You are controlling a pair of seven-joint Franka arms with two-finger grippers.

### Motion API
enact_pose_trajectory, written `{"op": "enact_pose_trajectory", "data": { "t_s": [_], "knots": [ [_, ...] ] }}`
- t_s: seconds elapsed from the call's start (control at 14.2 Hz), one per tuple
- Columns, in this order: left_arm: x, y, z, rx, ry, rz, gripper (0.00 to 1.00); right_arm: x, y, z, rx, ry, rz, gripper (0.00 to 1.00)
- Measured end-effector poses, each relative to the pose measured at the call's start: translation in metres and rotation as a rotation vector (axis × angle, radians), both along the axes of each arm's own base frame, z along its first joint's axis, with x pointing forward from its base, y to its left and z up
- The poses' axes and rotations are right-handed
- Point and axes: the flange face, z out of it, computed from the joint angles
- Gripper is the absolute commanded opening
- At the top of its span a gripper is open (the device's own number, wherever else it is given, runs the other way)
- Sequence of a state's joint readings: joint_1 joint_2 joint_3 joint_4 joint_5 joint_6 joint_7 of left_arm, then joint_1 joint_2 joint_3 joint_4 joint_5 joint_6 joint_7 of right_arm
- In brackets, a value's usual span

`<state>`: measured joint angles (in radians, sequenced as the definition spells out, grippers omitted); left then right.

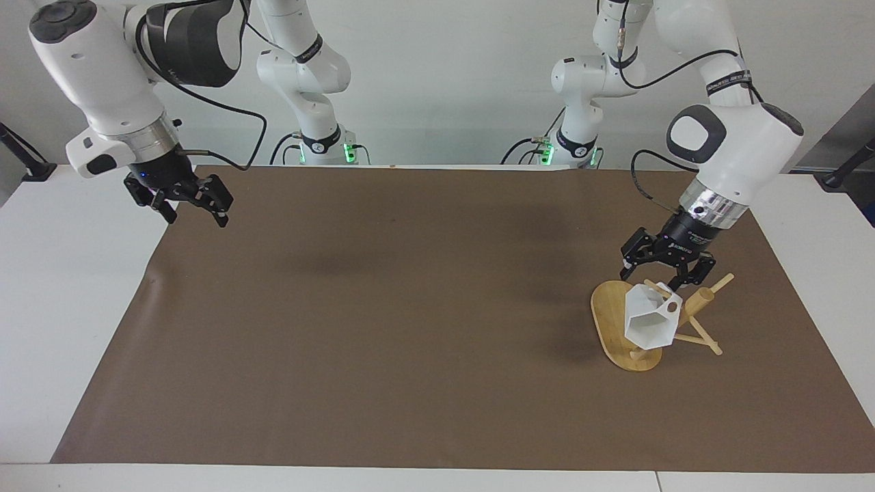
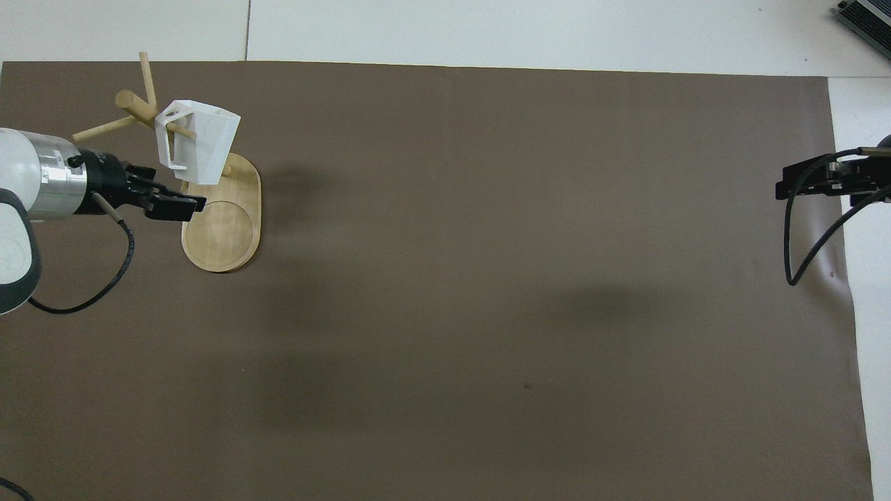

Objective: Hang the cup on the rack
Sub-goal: 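Open the left gripper and pull it back from the cup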

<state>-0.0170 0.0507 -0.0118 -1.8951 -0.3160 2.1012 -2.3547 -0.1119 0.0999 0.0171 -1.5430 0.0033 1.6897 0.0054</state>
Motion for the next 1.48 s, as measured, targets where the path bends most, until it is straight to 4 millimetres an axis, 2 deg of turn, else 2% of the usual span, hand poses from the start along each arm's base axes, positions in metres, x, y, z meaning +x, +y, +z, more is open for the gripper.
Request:
{"op": "enact_pose_trajectory", "data": {
  "t_s": [0.21, 0.56, 0.84, 1.48],
  "knots": [
    [-0.011, 0.005, 0.006, 0.049, 0.003, -0.205, 1.0, 0.0, 0.0, 0.0, 0.0, 0.0, 0.0, 1.0],
    [-0.021, -0.007, 0.02, 0.113, -0.059, -0.517, 1.0, 0.0, 0.0, 0.0, 0.0, 0.0, 0.0, 1.0],
    [-0.028, -0.008, 0.033, 0.144, -0.126, -0.775, 1.0, 0.0, 0.0, 0.0, 0.0, 0.0, 0.0, 1.0],
    [-0.027, -0.004, 0.07, 0.267, -0.258, -1.403, 1.0, 0.0, 0.0, 0.0, 0.0, 0.0, 0.0, 1.0]
  ]
}}
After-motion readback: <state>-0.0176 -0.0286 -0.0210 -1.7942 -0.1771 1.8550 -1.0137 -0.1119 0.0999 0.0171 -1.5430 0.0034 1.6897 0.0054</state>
